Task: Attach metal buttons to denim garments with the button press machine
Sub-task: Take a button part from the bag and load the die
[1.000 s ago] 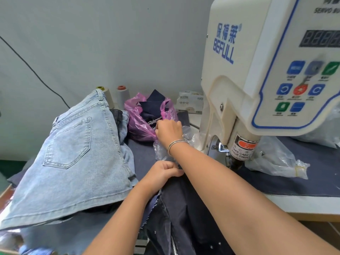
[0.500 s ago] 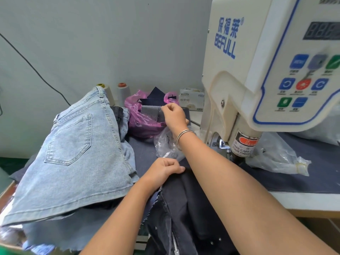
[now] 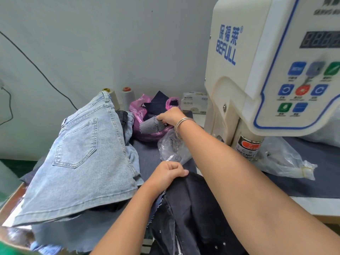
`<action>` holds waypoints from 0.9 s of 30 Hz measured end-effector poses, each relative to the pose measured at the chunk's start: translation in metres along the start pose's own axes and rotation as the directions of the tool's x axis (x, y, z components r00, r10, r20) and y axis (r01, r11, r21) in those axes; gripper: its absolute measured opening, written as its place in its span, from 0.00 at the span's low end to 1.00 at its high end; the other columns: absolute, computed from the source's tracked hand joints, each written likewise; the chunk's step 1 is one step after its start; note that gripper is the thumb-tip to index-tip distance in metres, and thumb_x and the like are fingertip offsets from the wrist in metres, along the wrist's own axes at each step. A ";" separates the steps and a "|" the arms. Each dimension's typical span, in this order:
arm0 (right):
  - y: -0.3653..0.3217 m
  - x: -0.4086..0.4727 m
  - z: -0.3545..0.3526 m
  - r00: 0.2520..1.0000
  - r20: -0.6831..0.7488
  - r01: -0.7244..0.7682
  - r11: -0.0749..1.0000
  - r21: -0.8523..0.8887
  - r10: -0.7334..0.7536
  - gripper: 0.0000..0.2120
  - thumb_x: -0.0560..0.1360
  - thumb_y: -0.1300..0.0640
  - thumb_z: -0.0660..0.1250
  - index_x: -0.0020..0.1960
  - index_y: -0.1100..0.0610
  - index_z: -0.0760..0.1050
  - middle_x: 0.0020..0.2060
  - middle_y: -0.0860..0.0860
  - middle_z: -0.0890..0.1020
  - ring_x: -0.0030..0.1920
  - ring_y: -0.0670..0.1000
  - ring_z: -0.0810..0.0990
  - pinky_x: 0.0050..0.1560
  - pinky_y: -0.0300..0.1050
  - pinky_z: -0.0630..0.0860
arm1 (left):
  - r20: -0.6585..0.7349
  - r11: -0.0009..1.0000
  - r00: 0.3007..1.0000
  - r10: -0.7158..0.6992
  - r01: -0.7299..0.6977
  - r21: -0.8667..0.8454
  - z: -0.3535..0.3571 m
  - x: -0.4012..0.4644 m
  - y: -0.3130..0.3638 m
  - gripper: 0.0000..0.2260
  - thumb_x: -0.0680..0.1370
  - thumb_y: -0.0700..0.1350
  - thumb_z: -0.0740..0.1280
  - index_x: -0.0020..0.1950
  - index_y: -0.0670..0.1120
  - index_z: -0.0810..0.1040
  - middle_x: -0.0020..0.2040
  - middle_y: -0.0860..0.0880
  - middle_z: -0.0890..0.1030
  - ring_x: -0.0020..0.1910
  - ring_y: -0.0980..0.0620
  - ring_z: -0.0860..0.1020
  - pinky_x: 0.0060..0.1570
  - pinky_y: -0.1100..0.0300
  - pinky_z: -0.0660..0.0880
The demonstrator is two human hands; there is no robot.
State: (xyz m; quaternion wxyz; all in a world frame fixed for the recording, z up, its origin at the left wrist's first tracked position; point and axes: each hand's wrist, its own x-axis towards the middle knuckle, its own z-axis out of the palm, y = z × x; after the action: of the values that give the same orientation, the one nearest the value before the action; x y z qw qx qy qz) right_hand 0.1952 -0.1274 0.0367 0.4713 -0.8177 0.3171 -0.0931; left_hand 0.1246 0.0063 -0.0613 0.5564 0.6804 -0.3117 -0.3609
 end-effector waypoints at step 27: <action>-0.046 -0.063 -0.014 0.390 -0.484 0.742 0.578 -0.338 -0.783 0.16 0.74 0.72 0.62 0.56 0.61 0.81 0.48 0.56 0.80 0.43 0.55 0.79 0.40 0.51 0.79 | 0.041 1.000 0.999 -0.010 0.010 0.012 -0.010 0.000 -0.003 0.13 0.61 0.53 0.72 0.30 0.43 0.77 0.34 0.47 0.75 0.36 0.53 0.73 0.42 0.64 0.66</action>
State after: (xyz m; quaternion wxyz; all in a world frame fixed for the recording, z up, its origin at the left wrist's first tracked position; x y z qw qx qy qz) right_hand 0.1596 -0.0831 0.0919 0.2249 -0.8133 0.0383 -0.5353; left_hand 0.1332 0.0120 -0.0635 0.5442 0.6775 -0.3218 -0.3758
